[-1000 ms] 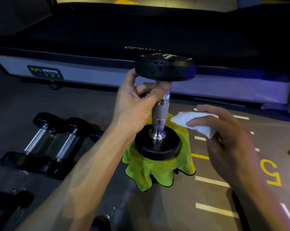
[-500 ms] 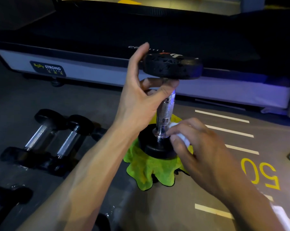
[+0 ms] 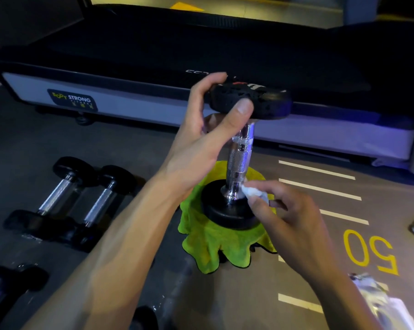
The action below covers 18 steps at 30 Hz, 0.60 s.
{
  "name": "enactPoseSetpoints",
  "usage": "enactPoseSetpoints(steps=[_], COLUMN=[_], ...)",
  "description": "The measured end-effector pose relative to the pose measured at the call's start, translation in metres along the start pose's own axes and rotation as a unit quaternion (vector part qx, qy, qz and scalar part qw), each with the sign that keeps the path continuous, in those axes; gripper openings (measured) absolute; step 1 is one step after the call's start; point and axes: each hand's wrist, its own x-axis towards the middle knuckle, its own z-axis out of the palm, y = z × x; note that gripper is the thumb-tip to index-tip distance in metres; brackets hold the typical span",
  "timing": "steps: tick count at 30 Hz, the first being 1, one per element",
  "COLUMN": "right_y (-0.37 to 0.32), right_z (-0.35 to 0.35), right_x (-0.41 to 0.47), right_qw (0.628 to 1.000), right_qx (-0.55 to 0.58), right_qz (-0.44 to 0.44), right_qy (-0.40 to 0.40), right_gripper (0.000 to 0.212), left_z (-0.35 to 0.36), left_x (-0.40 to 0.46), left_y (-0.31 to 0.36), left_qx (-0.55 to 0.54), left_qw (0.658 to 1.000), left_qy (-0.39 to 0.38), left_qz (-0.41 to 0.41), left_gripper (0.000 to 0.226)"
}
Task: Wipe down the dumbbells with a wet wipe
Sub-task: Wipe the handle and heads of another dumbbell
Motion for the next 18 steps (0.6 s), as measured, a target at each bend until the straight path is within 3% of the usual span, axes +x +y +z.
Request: enactPoseSetpoints(steps=[3, 6, 11, 16, 18], right_y=[0.005, 0.003, -0.014, -0.029, -0.029], right_z=[0.000, 0.001, 0.005, 0.036, 0.039], right_x=[-0.006, -0.004, 0.006, 0.006, 0.007], right_qw=[0.998, 0.999, 0.992, 0.968, 0.966], right_qx=[-0.018, -0.030, -0.118, -0.190, -0.196], right_qz=[-0.058, -0.043, -0.040, -0.154, -0.161], right_qy=[0.014, 0.015, 0.008, 0.056, 0.045], right_gripper=[0.016, 0.011, 0.019, 0.008, 0.010], left_z=[0.002, 0.001, -0.001, -0.006, -0.005], left_x=[0.002, 0.001, -0.002, -0.002, -0.003], left_y=[0.000, 0.000, 0.003, 0.002, 0.003], left_qx=[0.001, 0.030, 0.062, 0.079, 0.077], left_qw=[1.000, 0.999, 0.996, 0.994, 0.994], left_qy=[0.010, 0.011, 0.009, 0.004, 0.001], left_qz=[0.004, 0.016, 0.065, 0.076, 0.082], left_gripper=[0.053, 0.053, 0.049, 0.050, 0.051])
